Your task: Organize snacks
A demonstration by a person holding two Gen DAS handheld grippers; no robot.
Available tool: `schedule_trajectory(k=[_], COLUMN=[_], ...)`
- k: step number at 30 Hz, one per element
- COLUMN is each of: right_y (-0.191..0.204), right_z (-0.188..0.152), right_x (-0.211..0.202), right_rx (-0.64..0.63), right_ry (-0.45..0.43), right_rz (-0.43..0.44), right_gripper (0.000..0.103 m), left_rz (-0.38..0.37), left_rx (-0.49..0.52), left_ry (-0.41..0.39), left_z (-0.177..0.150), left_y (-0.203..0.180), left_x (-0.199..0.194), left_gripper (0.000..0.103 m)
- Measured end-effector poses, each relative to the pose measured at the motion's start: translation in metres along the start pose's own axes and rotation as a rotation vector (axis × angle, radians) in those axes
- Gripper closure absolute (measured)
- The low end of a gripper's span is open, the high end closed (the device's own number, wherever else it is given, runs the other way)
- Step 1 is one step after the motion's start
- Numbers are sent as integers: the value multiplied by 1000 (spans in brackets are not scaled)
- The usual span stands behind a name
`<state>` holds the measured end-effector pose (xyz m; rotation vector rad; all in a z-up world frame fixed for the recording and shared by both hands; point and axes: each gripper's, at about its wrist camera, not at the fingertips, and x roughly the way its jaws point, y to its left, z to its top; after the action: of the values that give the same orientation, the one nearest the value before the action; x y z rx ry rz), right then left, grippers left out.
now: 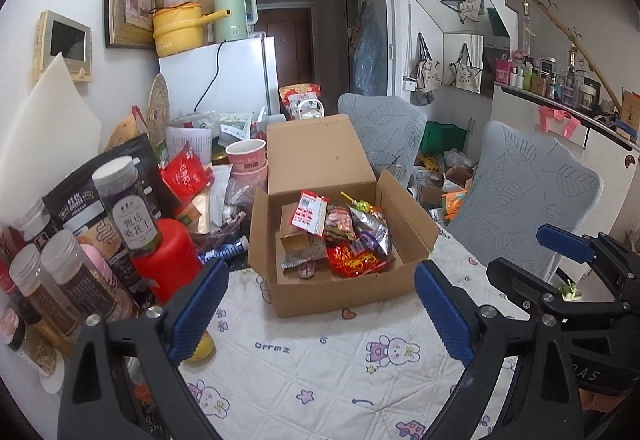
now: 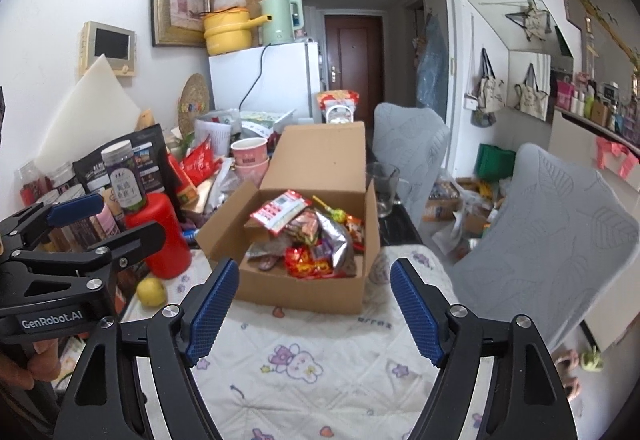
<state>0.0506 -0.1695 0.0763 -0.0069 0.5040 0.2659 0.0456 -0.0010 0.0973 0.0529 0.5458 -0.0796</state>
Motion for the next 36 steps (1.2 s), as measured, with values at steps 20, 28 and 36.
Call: schedule_trajectory(k=[20,28,36], right_y=[-2,0,2], right_z=[-23,-25,-25], right_x=[-9,-11,-13], right_rx=[9,4,-2], right_ry=[39,36,34], right_rz=[-21,-20,-21], right_gripper=[24,24,24], left_rz=[-27,-27,-31], left_rx=[-21,-25,-24], left_ry=[43,43,43], left_z=[-26,-26,-28], left_y=[-2,-1,-2], left_x=[-1,-2,-4], left_gripper=[7,7,7])
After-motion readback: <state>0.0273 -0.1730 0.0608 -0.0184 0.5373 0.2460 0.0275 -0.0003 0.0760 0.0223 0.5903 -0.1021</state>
